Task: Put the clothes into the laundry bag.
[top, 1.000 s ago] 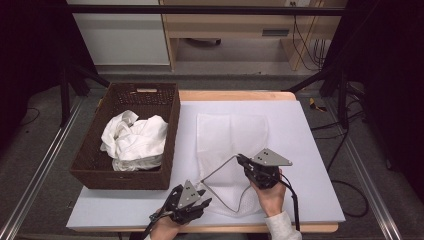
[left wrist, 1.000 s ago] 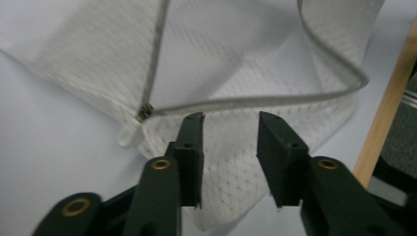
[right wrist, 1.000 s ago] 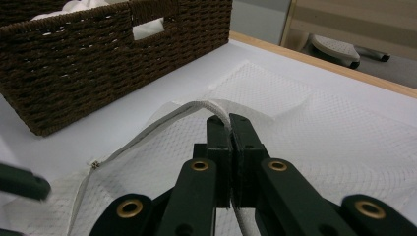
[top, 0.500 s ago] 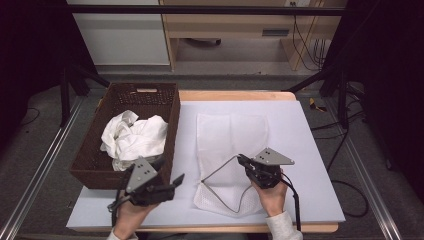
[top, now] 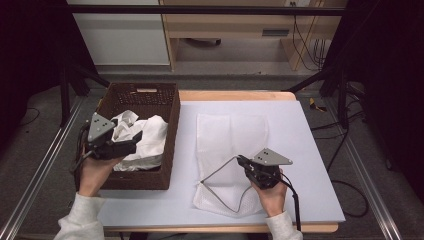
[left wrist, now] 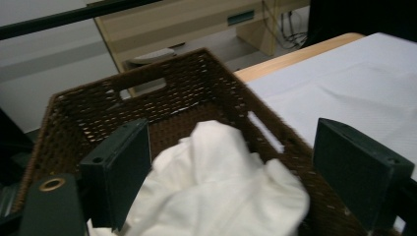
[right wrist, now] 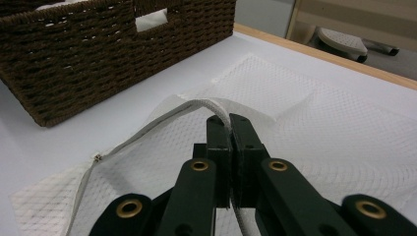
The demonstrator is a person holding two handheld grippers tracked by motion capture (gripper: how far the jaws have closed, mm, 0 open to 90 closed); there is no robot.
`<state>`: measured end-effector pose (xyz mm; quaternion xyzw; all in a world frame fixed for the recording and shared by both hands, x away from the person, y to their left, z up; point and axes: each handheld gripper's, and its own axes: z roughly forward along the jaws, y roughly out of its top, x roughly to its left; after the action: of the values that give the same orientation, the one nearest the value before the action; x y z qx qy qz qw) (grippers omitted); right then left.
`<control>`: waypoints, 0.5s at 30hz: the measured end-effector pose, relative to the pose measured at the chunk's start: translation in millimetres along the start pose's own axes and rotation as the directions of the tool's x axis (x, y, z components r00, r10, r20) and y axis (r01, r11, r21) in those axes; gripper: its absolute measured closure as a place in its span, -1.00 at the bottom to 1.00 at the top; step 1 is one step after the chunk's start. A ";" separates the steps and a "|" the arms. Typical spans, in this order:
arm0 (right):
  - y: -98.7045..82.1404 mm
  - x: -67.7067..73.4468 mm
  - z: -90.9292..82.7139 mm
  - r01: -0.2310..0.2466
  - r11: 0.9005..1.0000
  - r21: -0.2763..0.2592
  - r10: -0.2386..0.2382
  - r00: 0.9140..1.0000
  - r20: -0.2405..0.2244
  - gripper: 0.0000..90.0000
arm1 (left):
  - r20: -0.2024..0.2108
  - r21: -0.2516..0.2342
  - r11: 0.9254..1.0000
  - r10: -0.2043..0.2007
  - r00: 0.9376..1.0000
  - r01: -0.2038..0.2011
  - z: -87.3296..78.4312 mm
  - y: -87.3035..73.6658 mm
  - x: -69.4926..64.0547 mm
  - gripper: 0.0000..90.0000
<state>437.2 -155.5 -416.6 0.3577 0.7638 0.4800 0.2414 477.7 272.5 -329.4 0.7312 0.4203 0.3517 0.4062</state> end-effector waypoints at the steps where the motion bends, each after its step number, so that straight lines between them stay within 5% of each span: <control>1: -0.3 -0.2 0.4 0.001 1.000 0.000 -0.001 1.000 0.000 0.96 | -0.016 0.024 1.000 0.017 1.000 -0.017 6.6 -0.7 3.8 -0.74; 4: -0.9 -0.5 0.7 0.003 1.000 0.004 -0.003 1.000 -0.001 0.96 | -0.026 0.083 0.996 0.042 0.999 -0.040 27.0 -6.9 14.0 -0.77; 9: -1.3 -0.7 1.0 0.000 1.000 0.016 0.001 1.000 -0.006 0.96 | -0.018 0.168 0.986 0.015 1.000 -0.012 49.5 -17.2 24.5 -0.79; 11: -1.8 -1.7 1.5 -0.001 1.000 0.023 0.001 1.000 -0.008 0.96 | 0.000 0.235 0.972 0.016 1.000 -0.016 62.6 -26.5 28.9 -0.79; 15: -2.4 -1.7 1.8 0.003 1.000 0.028 -0.003 1.000 -0.007 0.96 | 0.043 0.290 0.957 -0.027 0.999 0.013 74.2 -40.9 33.7 -0.72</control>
<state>438.8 -156.4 -419.5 0.3583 0.7717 0.4703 0.2342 541.1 293.7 -391.3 0.7864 0.4651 0.2652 0.3080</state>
